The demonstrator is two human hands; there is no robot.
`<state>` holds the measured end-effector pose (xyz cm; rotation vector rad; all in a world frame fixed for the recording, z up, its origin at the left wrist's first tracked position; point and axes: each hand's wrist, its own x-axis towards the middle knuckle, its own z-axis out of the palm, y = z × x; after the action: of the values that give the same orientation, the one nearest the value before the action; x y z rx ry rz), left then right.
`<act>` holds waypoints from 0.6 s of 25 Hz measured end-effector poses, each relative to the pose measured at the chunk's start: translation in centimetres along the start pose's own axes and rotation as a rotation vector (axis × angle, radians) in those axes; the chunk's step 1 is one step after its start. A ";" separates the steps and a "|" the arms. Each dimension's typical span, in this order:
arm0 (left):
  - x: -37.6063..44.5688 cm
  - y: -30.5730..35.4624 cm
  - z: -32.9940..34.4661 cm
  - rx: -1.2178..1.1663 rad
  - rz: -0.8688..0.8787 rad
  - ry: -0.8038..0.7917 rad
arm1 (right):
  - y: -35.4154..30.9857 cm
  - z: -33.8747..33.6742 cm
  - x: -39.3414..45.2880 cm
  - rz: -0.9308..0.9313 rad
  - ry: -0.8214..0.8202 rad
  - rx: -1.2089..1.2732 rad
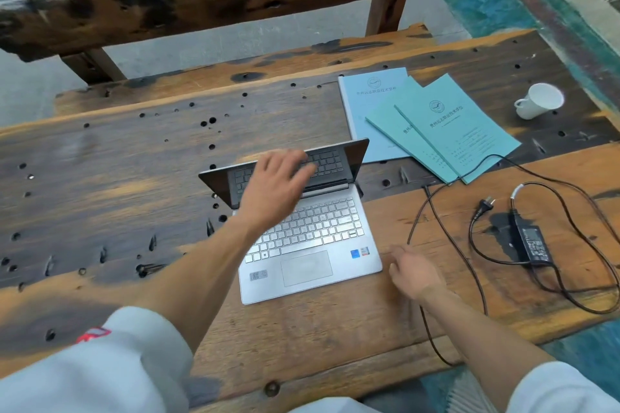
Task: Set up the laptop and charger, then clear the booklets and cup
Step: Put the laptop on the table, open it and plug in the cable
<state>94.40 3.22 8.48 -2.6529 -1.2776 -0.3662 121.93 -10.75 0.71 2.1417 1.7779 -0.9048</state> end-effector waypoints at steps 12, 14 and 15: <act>2.3 8.7 9.2 -0.199 -0.414 -0.783 | 6.4 -6.8 9.7 0.181 0.172 0.136; 3.2 9.5 10.5 -0.223 -0.479 -0.817 | 6.9 -7.4 11.5 0.215 0.172 0.181; 3.6 10.0 11.2 -0.233 -0.505 -0.833 | 7.2 -7.5 12.3 0.234 0.174 0.194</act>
<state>106.00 2.66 -1.61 -2.7148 -2.2602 0.6596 132.16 1.43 -2.02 2.5566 1.5202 -0.8866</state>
